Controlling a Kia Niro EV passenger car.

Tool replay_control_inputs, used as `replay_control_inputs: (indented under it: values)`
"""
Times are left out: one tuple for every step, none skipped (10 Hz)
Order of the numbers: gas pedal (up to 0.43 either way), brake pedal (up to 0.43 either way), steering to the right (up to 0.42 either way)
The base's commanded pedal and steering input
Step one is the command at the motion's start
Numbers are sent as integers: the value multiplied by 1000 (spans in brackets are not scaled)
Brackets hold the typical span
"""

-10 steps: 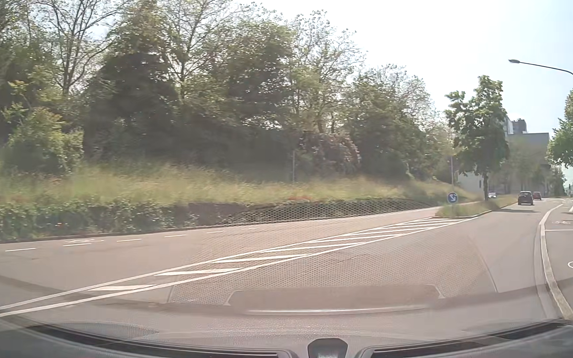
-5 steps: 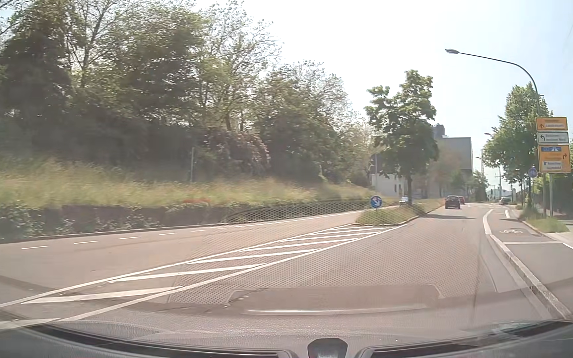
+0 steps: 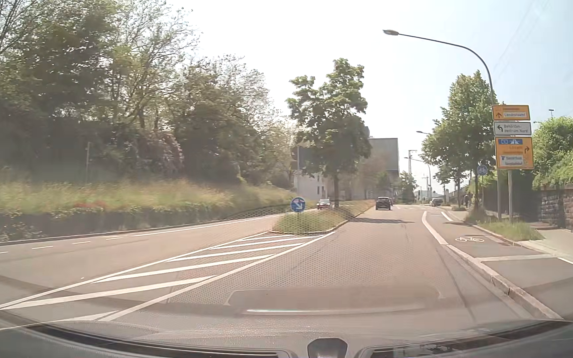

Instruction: Follow the waypoints while adhering to traffic rules and regulations

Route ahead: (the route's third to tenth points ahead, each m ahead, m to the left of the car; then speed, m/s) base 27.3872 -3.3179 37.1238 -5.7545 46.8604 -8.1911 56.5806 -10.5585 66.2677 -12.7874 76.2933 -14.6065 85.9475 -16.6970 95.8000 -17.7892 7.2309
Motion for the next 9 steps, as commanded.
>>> replay_control_inputs:
  values:
    - [248,0,207]
    - [248,0,192]
    - [248,0,172]
    - [248,0,156]
    - [248,0,143]
    - [248,0,128]
    - [248,0,113]
    - [248,0,99]
    - [248,0,84]
